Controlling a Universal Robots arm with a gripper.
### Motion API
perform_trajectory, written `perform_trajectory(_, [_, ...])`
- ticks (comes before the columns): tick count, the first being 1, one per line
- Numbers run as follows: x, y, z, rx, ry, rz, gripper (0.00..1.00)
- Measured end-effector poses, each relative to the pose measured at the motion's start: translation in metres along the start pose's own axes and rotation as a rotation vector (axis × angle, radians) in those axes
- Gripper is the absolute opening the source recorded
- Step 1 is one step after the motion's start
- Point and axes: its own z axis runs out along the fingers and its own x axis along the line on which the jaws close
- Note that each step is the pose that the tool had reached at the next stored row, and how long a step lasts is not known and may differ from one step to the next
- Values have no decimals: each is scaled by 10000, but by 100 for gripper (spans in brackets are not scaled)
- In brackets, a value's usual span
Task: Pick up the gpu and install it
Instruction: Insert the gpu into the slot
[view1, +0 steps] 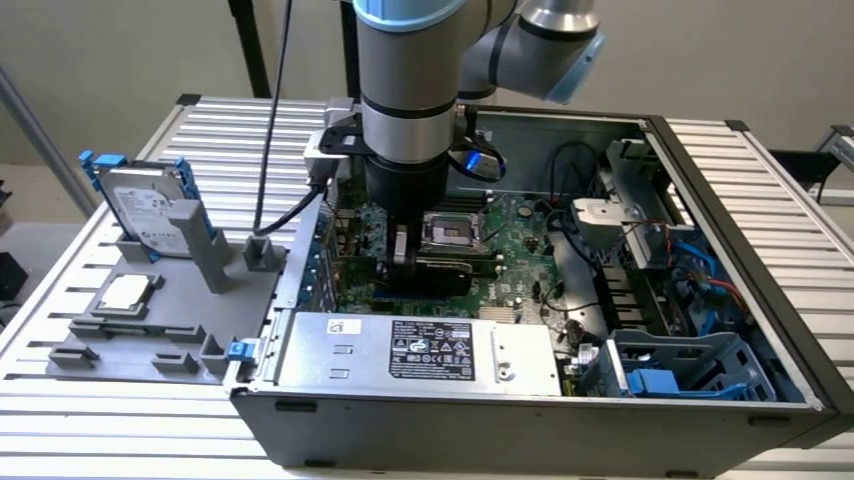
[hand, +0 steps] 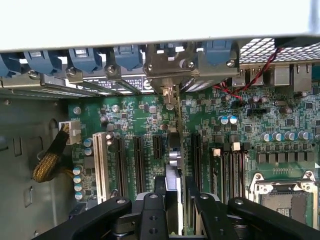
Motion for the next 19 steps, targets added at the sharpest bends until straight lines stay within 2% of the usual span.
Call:
perform_trajectory(15, [-22, 3, 64, 9, 20, 9, 27])
perform_trajectory(19, [-42, 4, 67, 3, 67, 12, 27])
